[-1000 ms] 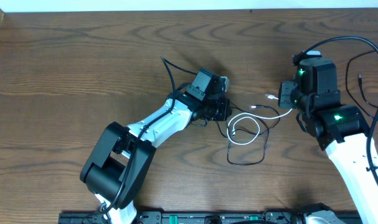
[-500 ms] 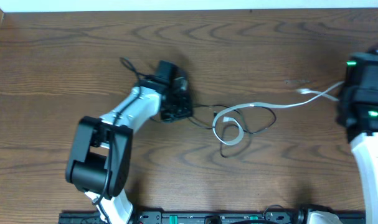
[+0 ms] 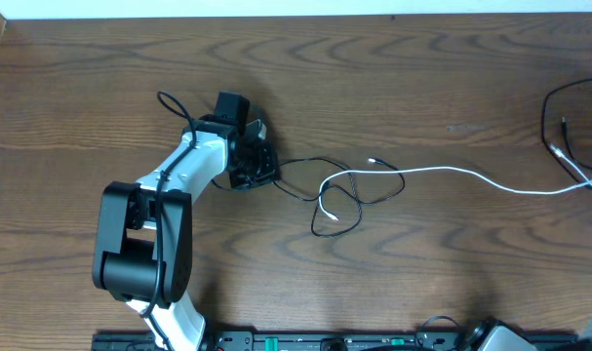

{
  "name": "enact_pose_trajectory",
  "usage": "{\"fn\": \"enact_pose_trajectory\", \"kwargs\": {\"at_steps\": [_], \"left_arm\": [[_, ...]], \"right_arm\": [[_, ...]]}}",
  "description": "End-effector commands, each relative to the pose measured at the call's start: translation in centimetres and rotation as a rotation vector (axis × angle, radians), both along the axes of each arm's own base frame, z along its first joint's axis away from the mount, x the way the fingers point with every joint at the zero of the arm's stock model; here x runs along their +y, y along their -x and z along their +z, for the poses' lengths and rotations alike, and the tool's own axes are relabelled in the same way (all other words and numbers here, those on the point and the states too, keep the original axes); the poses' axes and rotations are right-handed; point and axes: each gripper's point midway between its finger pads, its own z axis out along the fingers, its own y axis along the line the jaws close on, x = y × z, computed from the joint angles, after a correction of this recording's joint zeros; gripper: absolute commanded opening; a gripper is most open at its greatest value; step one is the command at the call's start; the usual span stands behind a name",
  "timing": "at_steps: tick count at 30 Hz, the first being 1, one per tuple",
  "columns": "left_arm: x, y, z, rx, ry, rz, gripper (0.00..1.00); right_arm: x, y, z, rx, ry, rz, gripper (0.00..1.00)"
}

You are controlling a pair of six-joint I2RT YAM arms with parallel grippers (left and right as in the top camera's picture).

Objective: Untangle cables
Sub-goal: 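Release the white cable and bring the right gripper back to the remaining cables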

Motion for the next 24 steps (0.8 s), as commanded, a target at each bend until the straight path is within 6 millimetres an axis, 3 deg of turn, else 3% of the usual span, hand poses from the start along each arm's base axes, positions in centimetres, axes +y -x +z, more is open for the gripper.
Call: {"fn": "enact_pose_trajectory", "kwargs": {"at_steps": [1, 5, 9, 12, 13, 18, 24], "left_arm": [[0.0, 0.5, -0.3, 0.012, -0.005, -0.013, 0.07], [-1.6, 1.0, 0.5, 0.020, 0.087, -0.051, 0.07], [-4.5, 1.9, 1.8, -0.015, 0.209, -0.178, 0.07], [-6.1, 2.9, 2.0, -0.033, 0.229, -0.267, 0.07], [-6.6, 3.2, 2.0, -0.038, 0.229, -0.291, 0.07], [-8.7, 4.7, 2.0, -0.047, 0.230, -0.379, 0.07], [-10.1, 5.9, 1.9, -0.047, 0.225, -0.439, 0.07]], "right_arm": [[-1.9, 0.8, -1.6, -0.060, -0.078, -0.119, 0.01], [-0.8, -2.2, -3.6, -0.087, -0.185, 0.057, 0.01], [2.9, -6.7, -4.3, -0.164, -0.308, 0.356, 0.05], [6.1, -8.9, -4.1, -0.237, -0.399, 0.523, 0.45], [7.2, -9.5, -3.9, -0.253, -0.423, 0.580, 0.51], [12.2, -10.7, -3.6, -0.271, -0.516, 0.764, 0.56], [17.7, -10.0, -5.8, -0.141, -0.625, 0.864, 0.52]]}}
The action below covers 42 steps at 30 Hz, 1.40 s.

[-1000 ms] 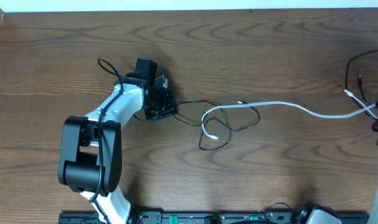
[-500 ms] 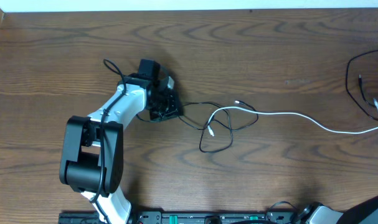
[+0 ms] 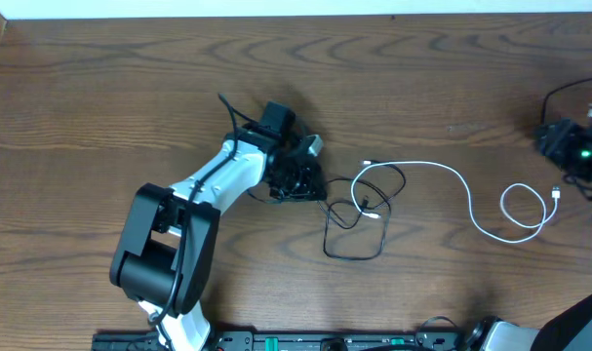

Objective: Untangle cables

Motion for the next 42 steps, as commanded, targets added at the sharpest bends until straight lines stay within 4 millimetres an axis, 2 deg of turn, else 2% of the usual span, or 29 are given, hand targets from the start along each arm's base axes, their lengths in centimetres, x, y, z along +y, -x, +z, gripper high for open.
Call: {"fn": "enact_pose_trajectory", "kwargs": {"at_steps": [1, 8, 15, 18, 20, 21, 24, 28, 30, 35, 40, 42], "left_arm": [[-0.7, 0.9, -0.2, -0.008, 0.012, -0.053, 0.08], [-2.0, 2.0, 0.1, -0.030, 0.042, -0.132, 0.08], [-2.2, 2.2, 0.3, -0.029, 0.054, -0.140, 0.08], [-2.0, 2.1, 0.1, -0.034, 0.041, -0.138, 0.07], [-1.7, 1.8, -0.2, -0.046, 0.012, -0.132, 0.08], [-1.3, 1.7, -0.6, -0.054, -0.018, -0.127, 0.07], [-1.3, 1.7, -0.6, -0.052, -0.021, -0.127, 0.07], [-1.3, 1.7, -0.6, -0.052, -0.022, -0.127, 0.07], [-1.3, 1.7, -0.6, -0.052, -0.022, -0.127, 0.07], [-1.3, 1.7, -0.6, -0.051, -0.022, -0.127, 0.07], [-1.2, 1.9, -0.6, -0.043, -0.024, -0.125, 0.07], [-1.2, 1.9, -0.6, -0.042, -0.025, -0.125, 0.07]], "right_arm": [[4.2, -0.1, -0.5, 0.025, -0.048, 0.141, 0.52], [13.0, 1.4, -3.7, 0.183, -0.113, 0.360, 0.56], [21.1, 2.3, -6.1, 0.258, -0.162, 0.579, 0.50], [23.9, 2.6, -7.3, 0.300, -0.227, 0.617, 0.49], [25.1, 2.7, -8.5, 0.342, -0.258, 0.613, 0.47], [26.3, 2.9, -9.7, 0.380, -0.284, 0.616, 0.45], [28.3, 3.1, -11.2, 0.403, -0.320, 0.661, 0.42], [29.7, 2.9, -12.9, 0.419, -0.325, 0.670, 0.34], [30.1, 2.5, -13.5, 0.421, -0.326, 0.653, 0.26], [29.4, 1.7, -15.4, 0.457, -0.270, 0.542, 0.17], [29.9, 1.2, -15.7, 0.441, -0.255, 0.534, 0.16], [30.1, 1.1, -15.8, 0.439, -0.250, 0.529, 0.11]]}}
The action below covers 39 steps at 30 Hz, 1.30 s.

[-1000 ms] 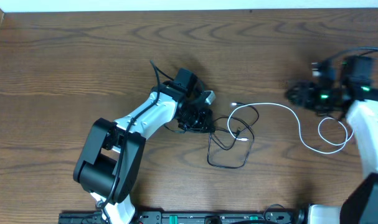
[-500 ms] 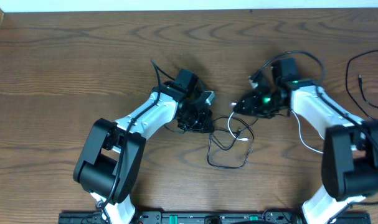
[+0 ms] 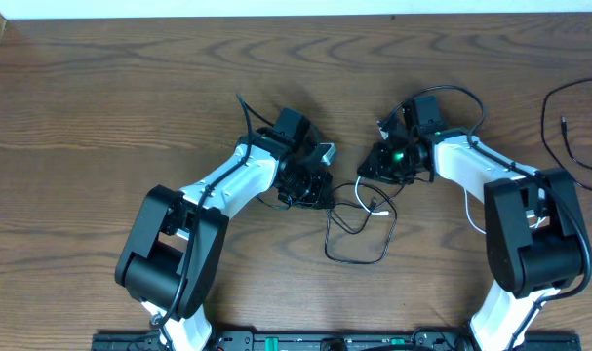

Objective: Untangle cables

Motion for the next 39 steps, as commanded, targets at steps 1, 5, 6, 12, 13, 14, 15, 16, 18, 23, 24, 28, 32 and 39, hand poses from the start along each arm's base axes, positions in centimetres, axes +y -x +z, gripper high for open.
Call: {"fn": "enact_pose_trajectory", "kwargs": {"at_steps": [1, 5, 6, 12, 13, 14, 15, 16, 18, 23, 24, 28, 32, 39], "left_arm": [[0.3, 0.3, -0.4, -0.001, -0.015, -0.011, 0.07], [0.3, 0.3, -0.5, 0.002, -0.018, -0.011, 0.08], [0.4, 0.4, -0.5, 0.005, -0.018, -0.011, 0.08], [0.4, 0.5, -0.5, 0.012, -0.022, -0.011, 0.07], [0.5, 0.6, -0.5, 0.014, -0.023, -0.011, 0.08], [0.5, 0.6, -0.5, 0.015, -0.024, -0.011, 0.07], [0.5, 0.7, -0.5, 0.018, -0.026, -0.012, 0.08], [0.6, 0.8, -0.5, 0.022, -0.027, -0.012, 0.07], [0.6, 0.9, -0.5, 0.028, -0.031, -0.012, 0.07], [0.6, 0.9, -0.5, 0.029, -0.031, -0.012, 0.07], [0.6, 0.9, -0.5, 0.029, -0.031, -0.012, 0.08], [0.6, 0.9, -0.5, 0.029, -0.031, -0.012, 0.07], [0.6, 0.9, -0.5, 0.029, -0.031, -0.012, 0.08], [0.7, 1.1, -0.6, 0.038, -0.036, -0.012, 0.07]], "right_arm": [[0.4, 0.3, -0.8, 0.033, 0.027, -0.033, 0.10], [0.6, 0.5, -1.2, 0.042, 0.060, -0.053, 0.01], [0.8, 0.6, -1.2, 0.046, 0.062, -0.057, 0.01], [2.1, 0.0, -0.5, 0.014, 0.014, -0.044, 0.01], [2.7, -0.3, -0.1, -0.017, -0.018, -0.014, 0.01], [3.2, -0.6, 0.6, -0.053, -0.059, 0.019, 0.01], [3.7, -1.0, 1.4, -0.083, -0.105, 0.044, 0.01], [4.3, -1.5, 2.4, -0.116, -0.163, 0.066, 0.01], [4.9, -2.5, 4.7, -0.185, -0.275, 0.095, 0.01], [3.7, -6.0, 10.9, -0.367, -0.469, 0.083, 0.01], [3.0, -6.7, 12.0, -0.402, -0.488, 0.069, 0.01], [0.9, -8.0, 15.5, -0.499, -0.552, 0.051, 0.01], [-1.7, -9.1, 17.2, -0.553, -0.552, 0.002, 0.01], [-7.6, -10.7, 18.2, -0.611, -0.515, -0.116, 0.01]]}}
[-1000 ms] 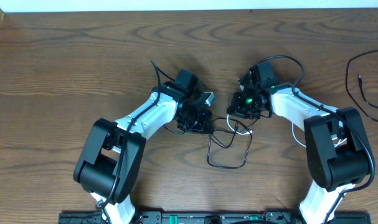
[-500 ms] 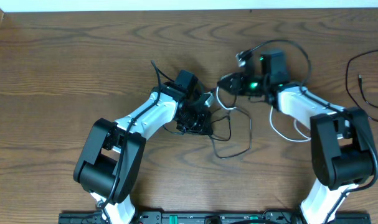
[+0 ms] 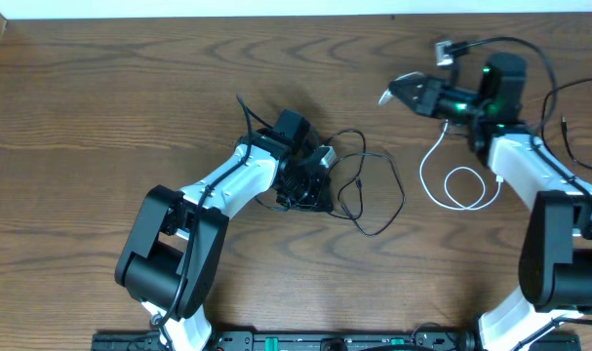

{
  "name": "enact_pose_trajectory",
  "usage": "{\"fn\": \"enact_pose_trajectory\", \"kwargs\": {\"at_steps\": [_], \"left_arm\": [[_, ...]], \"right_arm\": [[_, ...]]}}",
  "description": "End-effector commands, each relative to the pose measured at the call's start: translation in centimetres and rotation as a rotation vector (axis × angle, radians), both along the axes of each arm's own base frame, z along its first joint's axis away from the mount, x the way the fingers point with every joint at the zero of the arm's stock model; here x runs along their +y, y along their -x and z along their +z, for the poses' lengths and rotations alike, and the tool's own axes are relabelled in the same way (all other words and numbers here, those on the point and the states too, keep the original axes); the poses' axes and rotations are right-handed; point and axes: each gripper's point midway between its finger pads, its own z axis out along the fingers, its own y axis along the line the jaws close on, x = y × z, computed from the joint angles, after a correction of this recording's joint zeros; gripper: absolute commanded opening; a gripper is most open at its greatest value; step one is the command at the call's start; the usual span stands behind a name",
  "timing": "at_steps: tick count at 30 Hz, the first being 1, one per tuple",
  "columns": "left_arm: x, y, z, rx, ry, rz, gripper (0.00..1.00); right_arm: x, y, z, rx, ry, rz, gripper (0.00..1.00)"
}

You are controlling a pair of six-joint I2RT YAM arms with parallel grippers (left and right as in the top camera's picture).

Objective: Untangle cables

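My left gripper [image 3: 313,185] sits low on the table at the left end of the black cable [image 3: 372,191] and looks shut on it. The black cable lies in loose loops just to its right. My right gripper [image 3: 401,92] is raised at the back right, shut on the end of the white cable [image 3: 460,185], whose plug tip pokes out to the left. From there the white cable hangs down into a small coil on the table, apart from the black loops.
A second black cable [image 3: 559,109] curls at the far right edge, behind the right arm. The wooden table [image 3: 100,88] ends in a white strip along the back. Both arm bases stand at the front edge.
My right gripper has left the tangle at the centre and is now up at the back right with the white cable's end. The white cable now lies clear of the black loops. The left gripper stayed put.
First my left gripper held the black cable's end left of centre, with the white cable stretched to the right. Then it stood further right, the white cable slack. Then both grippers met at the tangle. Now the white cable lies apart on the right.
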Motion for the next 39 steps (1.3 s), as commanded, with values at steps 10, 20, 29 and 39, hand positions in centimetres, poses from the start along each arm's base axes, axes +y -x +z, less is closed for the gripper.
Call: {"fn": "enact_pose_trajectory", "kwargs": {"at_steps": [10, 20, 29, 39], "left_arm": [[0.9, 0.6, -0.8, 0.012, -0.051, -0.009, 0.07], [0.9, 0.6, -0.8, 0.012, -0.052, -0.009, 0.07], [0.9, 0.6, -0.8, 0.012, -0.052, -0.009, 0.07], [0.9, 0.6, -0.8, 0.012, -0.051, -0.009, 0.08]], "right_arm": [[-12.0, -1.3, -2.1, 0.086, 0.081, -0.298, 0.01], [-21.2, 2.1, -6.9, 0.263, 0.507, -0.585, 0.01], [-34.5, 8.5, 1.6, 0.307, 0.939, -1.154, 0.01], [-28.3, 9.5, -0.7, 0.361, 0.759, -0.825, 0.16]]}}
